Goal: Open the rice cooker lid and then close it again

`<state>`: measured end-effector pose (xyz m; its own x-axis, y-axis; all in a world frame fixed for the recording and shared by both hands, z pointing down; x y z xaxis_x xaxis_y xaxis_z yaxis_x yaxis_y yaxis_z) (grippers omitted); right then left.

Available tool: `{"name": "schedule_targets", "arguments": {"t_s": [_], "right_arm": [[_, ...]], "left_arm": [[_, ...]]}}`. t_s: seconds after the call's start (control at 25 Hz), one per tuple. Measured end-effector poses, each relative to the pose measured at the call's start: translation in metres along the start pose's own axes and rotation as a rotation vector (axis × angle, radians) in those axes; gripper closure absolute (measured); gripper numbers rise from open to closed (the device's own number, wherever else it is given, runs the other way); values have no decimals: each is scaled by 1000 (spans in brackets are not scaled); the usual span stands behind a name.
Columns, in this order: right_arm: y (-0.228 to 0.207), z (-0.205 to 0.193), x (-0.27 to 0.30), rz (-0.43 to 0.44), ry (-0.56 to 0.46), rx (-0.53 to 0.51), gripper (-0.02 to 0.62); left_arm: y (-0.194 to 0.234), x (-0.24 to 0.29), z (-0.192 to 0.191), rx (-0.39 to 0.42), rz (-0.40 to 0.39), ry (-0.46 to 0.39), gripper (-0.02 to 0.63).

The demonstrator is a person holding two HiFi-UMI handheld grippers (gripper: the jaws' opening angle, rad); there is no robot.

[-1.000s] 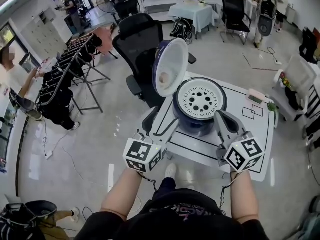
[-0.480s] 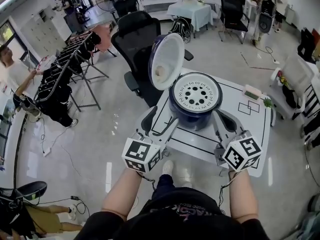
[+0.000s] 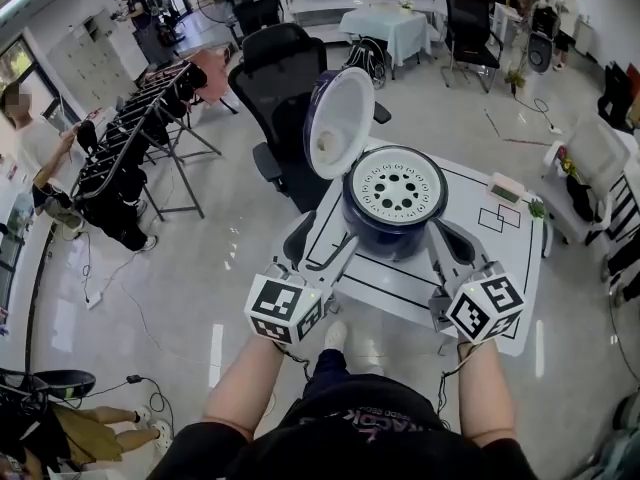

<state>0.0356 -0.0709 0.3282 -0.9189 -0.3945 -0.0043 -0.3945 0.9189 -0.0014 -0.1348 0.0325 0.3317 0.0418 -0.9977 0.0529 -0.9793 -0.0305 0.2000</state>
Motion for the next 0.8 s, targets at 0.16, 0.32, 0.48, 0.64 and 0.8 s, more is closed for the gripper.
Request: {"name": "schedule_targets", "arguments": {"t_s": [0.16,0.32,0.48,0.64,0.8], "right_arm": [[2,1,2,1,-1,0,594],[1,-1,6,3,-2,2,594],[2,-2,14,7,2,3,594],[1,-2,22,11,2,2,594],[-1,-3,36,14,6,2,594]], "left_arm": [[3,-2,2,-2,4,-4,295],[9,-2,4,1,13,-8,296],[19,-2,8,0,26,-13,296],[30,-2,10,-2,42,-17,296],[45,3,14,-5,55,-20,296]]}}
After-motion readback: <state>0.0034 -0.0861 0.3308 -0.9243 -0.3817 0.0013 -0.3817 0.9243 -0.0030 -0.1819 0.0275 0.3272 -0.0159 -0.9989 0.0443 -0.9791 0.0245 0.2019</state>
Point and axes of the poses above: the fingertips, and each gripper's own axes: x forward along the fingers, y to its left, z out of its top, the point moved 4 cm from there along -x, backward along the fingers, and after that the axes turned 12 degrees about -x, right-handed, at the moved point
